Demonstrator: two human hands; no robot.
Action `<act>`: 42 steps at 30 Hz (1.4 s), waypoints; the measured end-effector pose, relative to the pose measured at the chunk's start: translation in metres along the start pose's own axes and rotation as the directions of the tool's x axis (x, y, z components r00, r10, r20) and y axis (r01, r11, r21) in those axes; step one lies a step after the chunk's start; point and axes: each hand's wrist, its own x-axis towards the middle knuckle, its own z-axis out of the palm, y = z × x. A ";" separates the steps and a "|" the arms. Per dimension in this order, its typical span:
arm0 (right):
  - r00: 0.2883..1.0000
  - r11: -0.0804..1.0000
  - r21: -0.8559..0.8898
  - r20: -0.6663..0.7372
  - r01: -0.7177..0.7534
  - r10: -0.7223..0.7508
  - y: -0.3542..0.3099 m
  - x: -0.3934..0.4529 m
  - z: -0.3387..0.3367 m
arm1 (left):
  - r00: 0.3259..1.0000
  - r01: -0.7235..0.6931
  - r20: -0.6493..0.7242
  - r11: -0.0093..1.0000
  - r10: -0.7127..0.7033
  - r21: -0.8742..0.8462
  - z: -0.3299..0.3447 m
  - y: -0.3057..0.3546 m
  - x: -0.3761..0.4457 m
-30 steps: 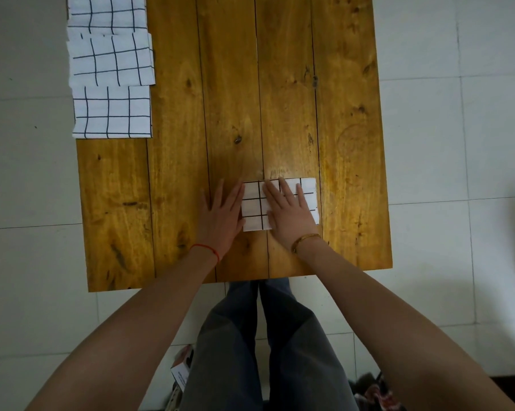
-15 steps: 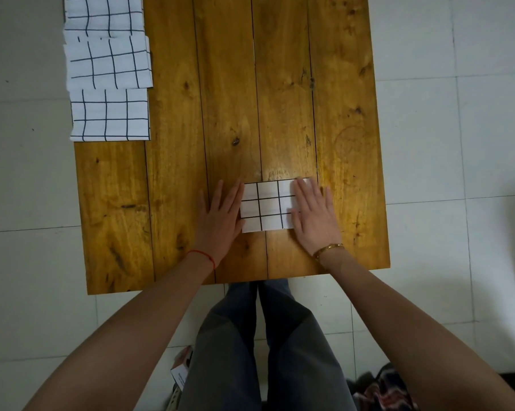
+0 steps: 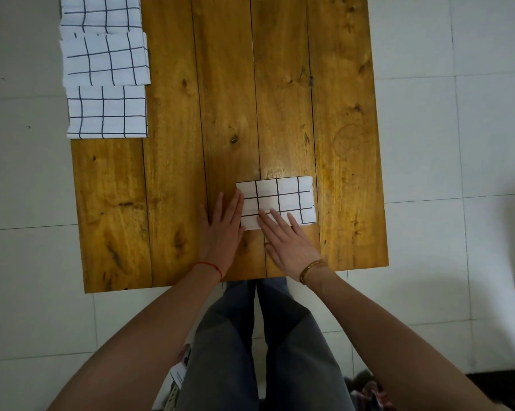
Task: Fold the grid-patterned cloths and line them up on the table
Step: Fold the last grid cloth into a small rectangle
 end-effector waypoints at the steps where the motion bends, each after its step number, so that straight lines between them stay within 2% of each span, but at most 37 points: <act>1: 1.000 1.000 -0.009 0.005 0.013 -0.013 0.004 -0.001 0.000 | 1.000 0.001 -0.001 1.000 -0.001 0.004 0.001 0.000 0.000; 5: 1.000 1.000 0.002 0.023 0.003 -0.003 0.026 -0.018 0.002 | 1.000 0.001 0.010 1.000 -0.001 -0.010 0.002 -0.002 0.001; 10: 0.993 0.993 0.000 0.036 -0.116 0.116 0.052 -0.053 0.004 | 0.999 -0.012 0.031 1.000 0.012 0.013 -0.002 -0.004 0.001; 12: 0.990 0.990 0.004 0.009 -0.142 0.142 0.056 -0.059 0.001 | 0.999 -0.005 0.042 1.000 0.005 0.015 -0.004 -0.003 0.001; 14: 0.982 0.984 0.056 -0.079 -0.170 0.174 0.057 -0.059 -0.006 | 0.999 0.001 0.038 1.000 -0.001 -0.004 -0.008 -0.001 0.001; 17: 0.922 0.959 0.170 -0.280 -0.228 0.269 0.059 -0.041 -0.026 | 0.994 0.055 -0.081 0.983 -0.070 -0.175 -0.017 0.001 -0.001; 19: 0.868 0.937 0.236 -0.370 -0.258 0.332 0.063 -0.019 -0.042 | 0.965 0.115 -0.182 0.933 -0.186 -0.340 -0.020 0.005 -0.002; 21: 0.838 0.915 0.283 -0.389 -0.287 0.383 0.066 0.007 -0.058 | 0.928 0.231 -0.150 0.843 -0.340 -0.486 -0.023 0.011 0.000; 23: 0.842 0.897 0.303 -0.342 -0.322 0.418 0.070 0.031 -0.071 | 0.890 0.351 -0.046 0.748 -0.453 -0.563 -0.023 0.017 0.005; 26: 0.883 0.896 0.265 -0.216 -0.358 0.417 0.075 0.057 -0.078 | 0.860 0.448 0.055 0.698 -0.507 -0.559 -0.018 0.024 0.011; 29: 0.913 0.910 0.197 -0.115 -0.364 0.391 0.078 0.071 -0.080 | 0.843 0.477 0.074 0.677 -0.533 -0.560 -0.015 0.029 0.015; 35: 0.926 0.922 0.112 -0.026 -0.371 0.376 0.078 0.076 -0.083 | 0.826 0.499 0.117 0.618 -0.552 -0.607 -0.018 0.033 0.019; 39: 0.943 0.906 0.264 0.062 -0.332 0.327 0.081 0.069 -0.086 | 0.821 0.474 0.153 0.509 -0.550 -0.718 -0.020 0.031 0.015; 42: 0.942 0.793 0.508 0.183 -0.337 0.283 0.079 0.061 -0.089 | 0.812 0.460 0.202 0.387 -0.548 -0.799 -0.026 0.028 0.010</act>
